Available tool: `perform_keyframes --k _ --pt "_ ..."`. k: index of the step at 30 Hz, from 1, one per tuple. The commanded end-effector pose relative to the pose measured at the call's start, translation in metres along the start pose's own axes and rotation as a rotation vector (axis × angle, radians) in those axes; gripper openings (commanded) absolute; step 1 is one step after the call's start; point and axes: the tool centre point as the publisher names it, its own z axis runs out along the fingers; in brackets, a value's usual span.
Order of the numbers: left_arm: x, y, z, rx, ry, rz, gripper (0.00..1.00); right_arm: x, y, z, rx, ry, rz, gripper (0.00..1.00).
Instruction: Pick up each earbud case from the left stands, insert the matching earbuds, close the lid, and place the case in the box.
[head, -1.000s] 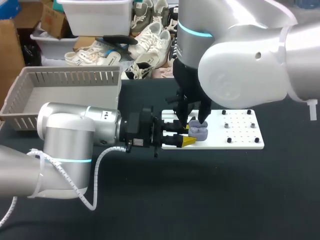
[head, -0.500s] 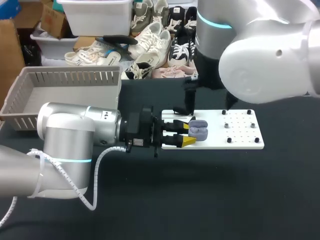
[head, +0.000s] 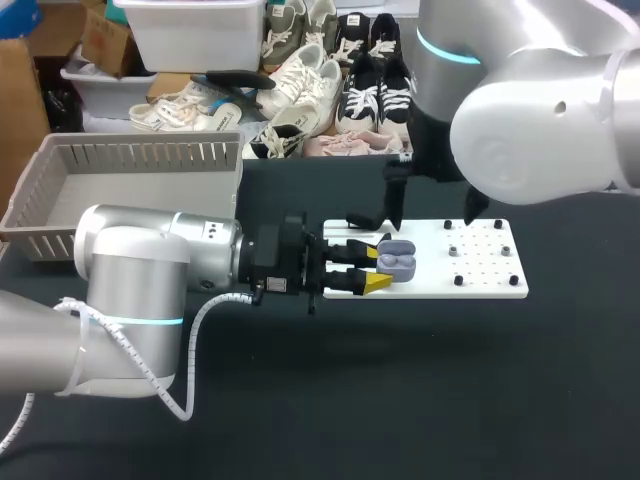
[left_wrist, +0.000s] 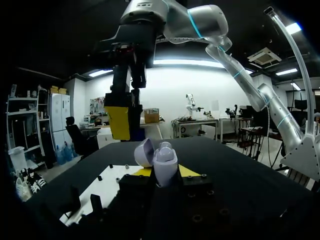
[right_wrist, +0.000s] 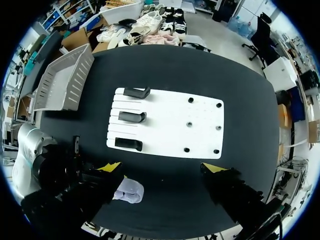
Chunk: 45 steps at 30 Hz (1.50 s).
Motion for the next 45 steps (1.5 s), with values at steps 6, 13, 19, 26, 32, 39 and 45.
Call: perform_keyframes --k 6,13,19,26,32,39,45 --pt "0.000 -0.001 0.000 -0.006 0.000 0.001 0.00 0.001 0.002 0.009 0.000 0.019 -0.002 1.00" --pt "0.000 -0.001 0.000 -0.006 0.000 0.001 0.00 0.006 0.004 0.012 0.001 0.031 -0.007 1.00" --pt "0.000 -0.001 0.000 -0.006 0.000 0.001 0.00 0.010 0.004 0.013 0.002 0.035 -0.009 1.00" --pt "0.000 -0.001 0.000 -0.006 0.000 0.001 0.00 0.018 0.006 0.011 -0.001 0.041 -0.016 1.00" --pt "0.000 -0.001 0.000 -0.006 0.000 0.001 0.00 0.024 0.005 0.011 -0.001 0.044 -0.018 1.00" --pt "0.000 -0.001 0.000 -0.006 0.000 0.001 0.00 0.025 0.001 0.011 -0.005 0.041 -0.006 1.00" --pt "0.000 -0.001 0.000 -0.006 0.000 0.001 0.00 0.028 0.002 0.012 -0.010 0.046 -0.006 1.00"
